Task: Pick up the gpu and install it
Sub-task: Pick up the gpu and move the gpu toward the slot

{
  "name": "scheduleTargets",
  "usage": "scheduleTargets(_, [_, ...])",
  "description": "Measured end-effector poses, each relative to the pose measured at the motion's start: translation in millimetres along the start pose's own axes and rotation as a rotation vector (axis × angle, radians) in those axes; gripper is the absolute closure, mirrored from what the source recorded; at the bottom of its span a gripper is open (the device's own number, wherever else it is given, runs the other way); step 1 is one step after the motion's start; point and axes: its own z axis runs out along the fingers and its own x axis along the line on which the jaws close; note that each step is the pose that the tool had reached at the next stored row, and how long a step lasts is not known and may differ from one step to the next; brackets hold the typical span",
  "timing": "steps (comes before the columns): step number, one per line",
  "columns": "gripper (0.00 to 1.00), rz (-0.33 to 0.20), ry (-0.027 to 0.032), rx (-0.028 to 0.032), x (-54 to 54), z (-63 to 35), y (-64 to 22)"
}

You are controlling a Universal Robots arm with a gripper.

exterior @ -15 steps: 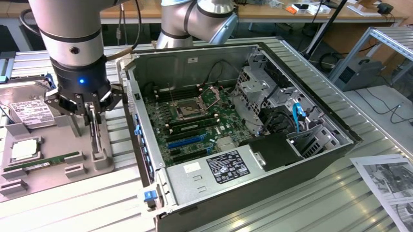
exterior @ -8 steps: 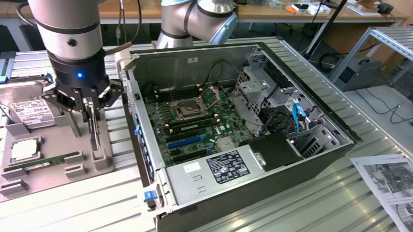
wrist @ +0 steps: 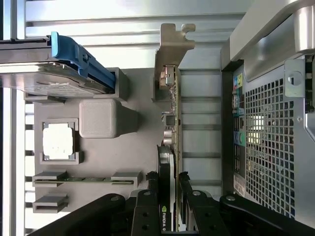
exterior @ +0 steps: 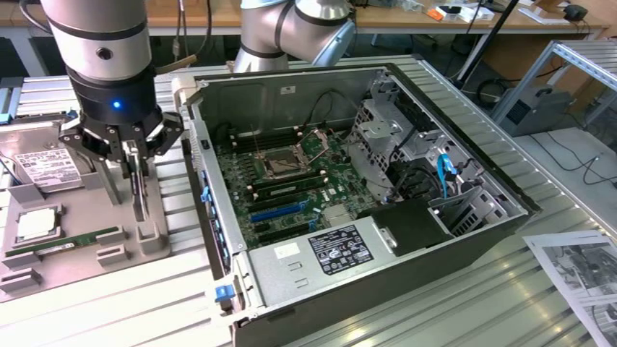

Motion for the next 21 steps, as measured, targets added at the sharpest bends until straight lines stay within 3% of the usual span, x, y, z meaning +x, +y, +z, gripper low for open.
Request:
scheduleTargets(14, [0.73, 0.0, -0.0003, 0.0, 1.2, -19.1, 1.4])
scheduleTargets(21, [0.73, 0.0, -0.0002, 0.0001, 1.5, -20.1, 1.4])
